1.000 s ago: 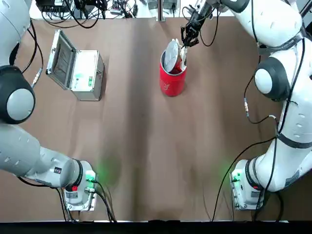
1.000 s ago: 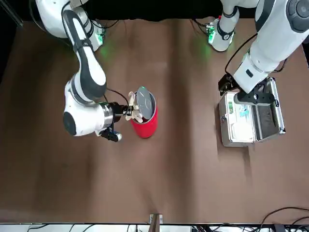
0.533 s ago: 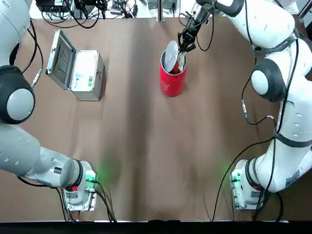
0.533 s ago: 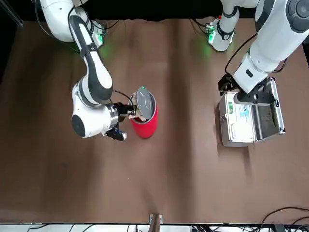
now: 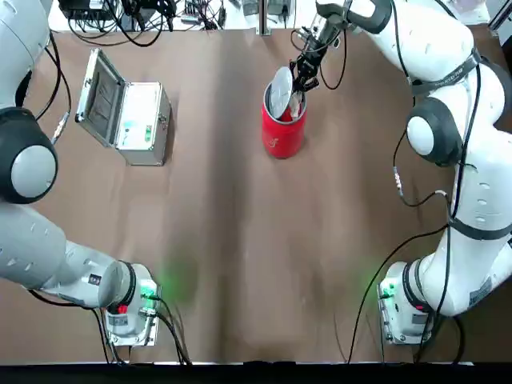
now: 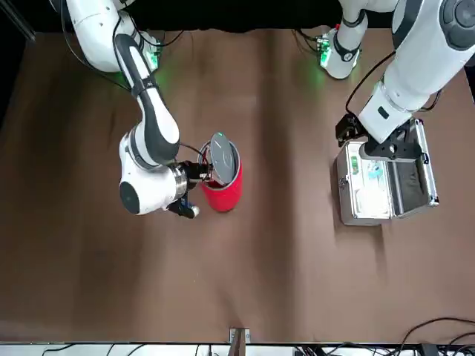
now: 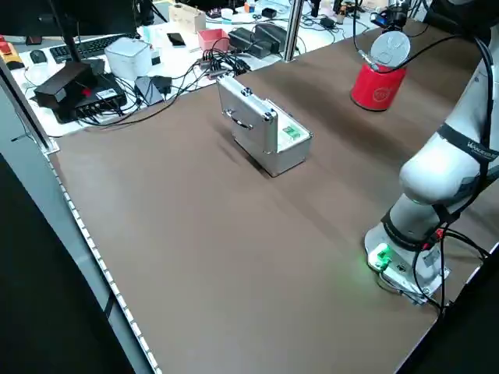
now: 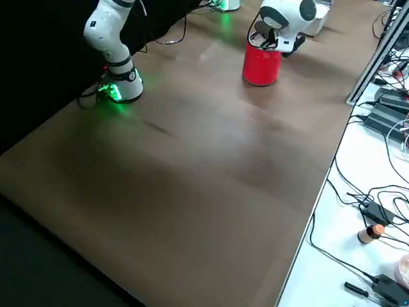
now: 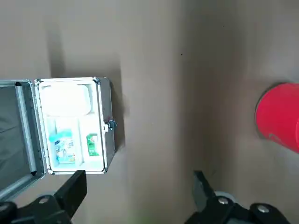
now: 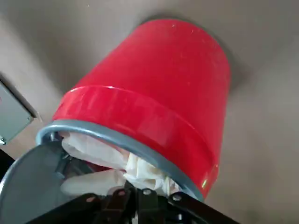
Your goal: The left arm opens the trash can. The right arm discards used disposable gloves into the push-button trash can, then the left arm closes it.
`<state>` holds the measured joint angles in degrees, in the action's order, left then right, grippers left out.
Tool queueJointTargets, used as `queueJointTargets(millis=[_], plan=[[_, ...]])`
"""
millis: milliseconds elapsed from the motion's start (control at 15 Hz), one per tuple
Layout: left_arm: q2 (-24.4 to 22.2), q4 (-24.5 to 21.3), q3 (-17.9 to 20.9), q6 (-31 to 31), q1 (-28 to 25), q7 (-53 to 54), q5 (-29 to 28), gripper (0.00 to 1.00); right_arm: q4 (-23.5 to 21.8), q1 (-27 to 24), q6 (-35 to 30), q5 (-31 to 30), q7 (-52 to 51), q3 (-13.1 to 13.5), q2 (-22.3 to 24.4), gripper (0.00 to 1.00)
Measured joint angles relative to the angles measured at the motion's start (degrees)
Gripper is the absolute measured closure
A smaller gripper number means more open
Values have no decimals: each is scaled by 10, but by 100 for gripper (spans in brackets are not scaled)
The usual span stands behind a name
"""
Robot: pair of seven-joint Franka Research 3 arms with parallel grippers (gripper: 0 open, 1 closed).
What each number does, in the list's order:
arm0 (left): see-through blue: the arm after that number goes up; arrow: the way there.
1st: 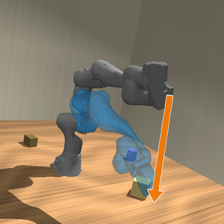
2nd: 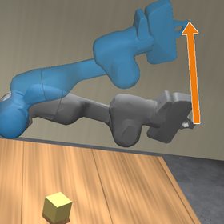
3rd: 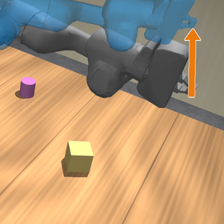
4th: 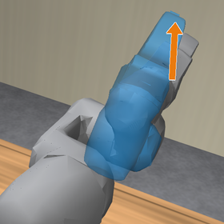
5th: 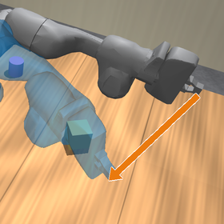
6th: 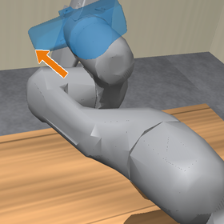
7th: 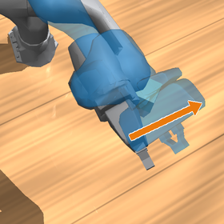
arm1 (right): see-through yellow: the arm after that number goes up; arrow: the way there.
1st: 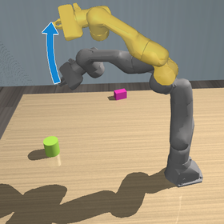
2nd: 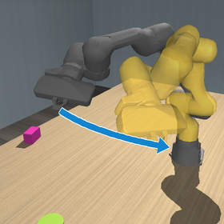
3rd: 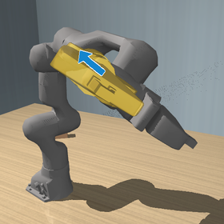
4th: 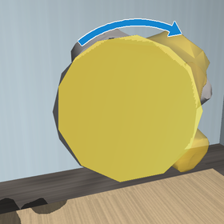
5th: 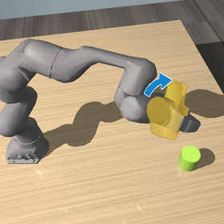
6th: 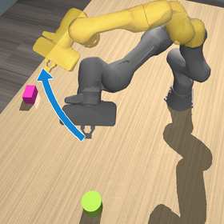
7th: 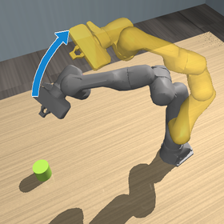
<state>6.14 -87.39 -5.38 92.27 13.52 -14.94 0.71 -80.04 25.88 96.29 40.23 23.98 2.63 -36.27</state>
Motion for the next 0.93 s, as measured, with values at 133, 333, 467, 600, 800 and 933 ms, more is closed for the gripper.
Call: queueJointTargets(millis=[133,333,467,600,800,933], plan=[[0,0,0,0,0,0,0,0,1,-1,0,0,0,1,0,78],[0,0,0,0,0,0,0,0,6,0,0,2,0,1,0,48],[0,0,0,0,0,0,0,0,10,0,-4,4,0,0,0,31],[0,0,0,0,0,0,0,0,23,-1,-27,20,0,2,1,29],[0,0,-1,0,0,0,0,0,43,-10,-63,25,0,4,6,30],[0,-1,-1,0,0,0,0,0,51,-28,-82,25,0,5,16,30]])
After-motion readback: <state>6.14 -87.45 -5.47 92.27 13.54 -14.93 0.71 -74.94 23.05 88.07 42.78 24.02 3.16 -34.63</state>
